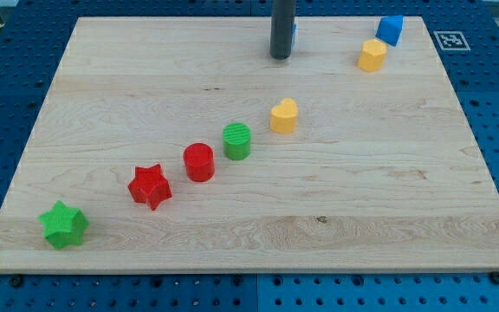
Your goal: Move the blue triangle towards blue cube
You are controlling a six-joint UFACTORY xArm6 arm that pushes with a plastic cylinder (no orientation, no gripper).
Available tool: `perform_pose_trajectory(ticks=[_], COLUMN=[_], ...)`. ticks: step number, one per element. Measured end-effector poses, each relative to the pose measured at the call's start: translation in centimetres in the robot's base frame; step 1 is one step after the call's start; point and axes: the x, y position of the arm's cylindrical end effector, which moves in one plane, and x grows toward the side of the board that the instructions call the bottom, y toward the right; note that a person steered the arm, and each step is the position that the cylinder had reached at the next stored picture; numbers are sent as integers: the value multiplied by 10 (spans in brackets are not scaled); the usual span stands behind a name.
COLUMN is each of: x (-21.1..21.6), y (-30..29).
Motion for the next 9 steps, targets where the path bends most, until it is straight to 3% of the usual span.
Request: perform_pose_trajectory(ticks=[2,4,5,6,7,8,9], x=[4,83,93,77,7,-44,-44], y=[13,113,186,252,275,275,268])
